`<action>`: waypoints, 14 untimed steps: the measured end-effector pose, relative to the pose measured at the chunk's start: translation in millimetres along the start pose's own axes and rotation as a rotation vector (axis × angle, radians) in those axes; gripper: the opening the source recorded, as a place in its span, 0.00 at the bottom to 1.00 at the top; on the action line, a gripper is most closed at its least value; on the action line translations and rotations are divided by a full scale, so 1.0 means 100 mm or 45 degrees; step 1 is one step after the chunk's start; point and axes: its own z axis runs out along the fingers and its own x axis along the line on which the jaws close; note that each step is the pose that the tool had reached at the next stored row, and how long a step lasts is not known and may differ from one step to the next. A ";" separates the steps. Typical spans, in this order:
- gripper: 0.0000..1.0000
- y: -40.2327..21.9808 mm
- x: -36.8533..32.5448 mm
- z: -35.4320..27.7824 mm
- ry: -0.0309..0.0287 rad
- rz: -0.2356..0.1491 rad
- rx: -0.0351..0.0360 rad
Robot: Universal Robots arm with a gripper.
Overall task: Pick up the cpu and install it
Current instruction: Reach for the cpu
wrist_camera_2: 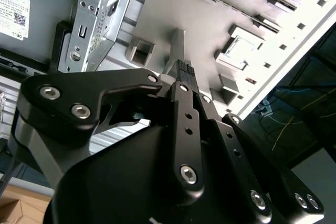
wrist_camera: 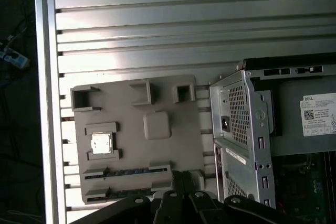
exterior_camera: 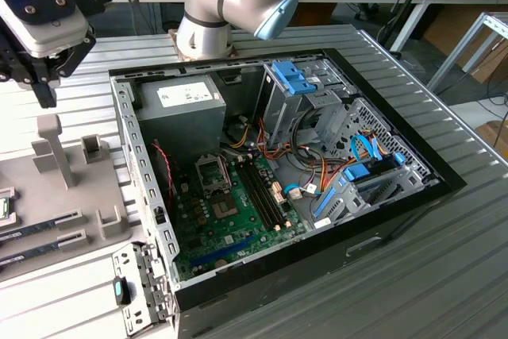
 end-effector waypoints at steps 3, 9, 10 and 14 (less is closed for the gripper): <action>0.11 -0.002 0.022 0.001 0.0000 0.000 0.0000; 0.11 -0.005 0.059 0.006 -0.0001 0.000 -0.0001; 0.11 -0.005 0.064 0.007 0.0000 0.000 -0.0001; 0.11 -0.008 0.092 0.011 -0.0001 0.000 -0.0001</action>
